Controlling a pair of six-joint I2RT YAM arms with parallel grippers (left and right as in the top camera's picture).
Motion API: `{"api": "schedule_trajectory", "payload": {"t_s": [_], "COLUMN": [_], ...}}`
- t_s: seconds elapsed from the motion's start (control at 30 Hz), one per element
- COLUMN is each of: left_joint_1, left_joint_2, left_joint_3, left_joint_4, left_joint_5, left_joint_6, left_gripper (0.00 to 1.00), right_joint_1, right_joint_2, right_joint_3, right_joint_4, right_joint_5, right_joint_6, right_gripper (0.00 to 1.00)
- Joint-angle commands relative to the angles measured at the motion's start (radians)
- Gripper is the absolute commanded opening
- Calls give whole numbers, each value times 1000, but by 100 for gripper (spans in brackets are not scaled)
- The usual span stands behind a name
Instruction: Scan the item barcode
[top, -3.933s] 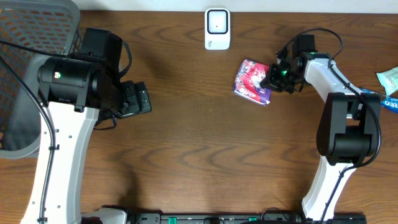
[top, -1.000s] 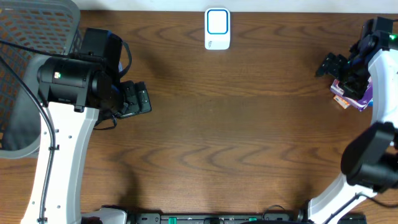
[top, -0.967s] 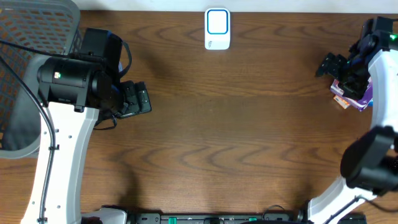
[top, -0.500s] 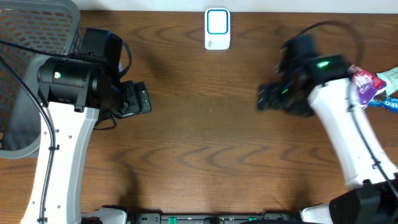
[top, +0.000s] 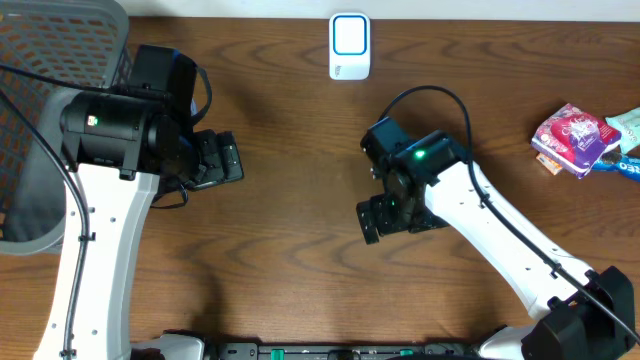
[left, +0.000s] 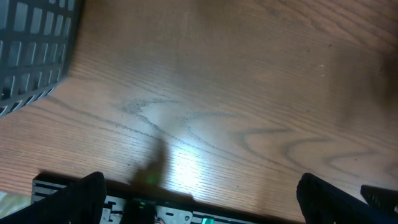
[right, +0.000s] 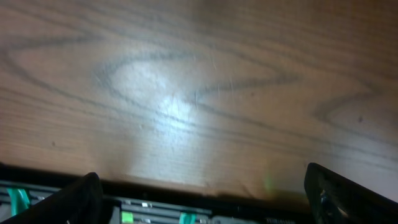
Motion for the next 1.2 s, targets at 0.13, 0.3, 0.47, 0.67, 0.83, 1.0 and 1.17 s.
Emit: {"api": "schedule_trajectory", "payload": {"t_s": [0.13, 0.3, 0.47, 0.67, 0.83, 1.0, 1.17], "left_joint_1": [2, 2, 2, 2, 2, 2, 2], "left_joint_2": [6, 6, 6, 6, 6, 6, 6], "left_joint_3": [0, 0, 0, 0, 0, 0, 0], "left_joint_4": [-3, -3, -3, -3, -3, -3, -3], "left_joint_5": [-13, -13, -13, -13, -13, -13, -13], "left_joint_6": [13, 13, 13, 13, 13, 13, 13], "left_gripper": [98, 98, 98, 98, 98, 98, 98], "right_joint_1": [9, 9, 9, 7, 7, 7, 7], "right_joint_2": [-20, -20, -21, -24, -45, -98, -192], "right_joint_3": [-5, -5, -5, -5, -5, -5, -5], "right_joint_4": [-19, -27, -17, 22, 46, 76, 115], "right_joint_5": [17, -13, -17, 5, 39, 55, 80], "right_joint_6": [13, 14, 14, 13, 13, -12, -32], "right_gripper": [99, 99, 99, 99, 99, 99, 99]}}
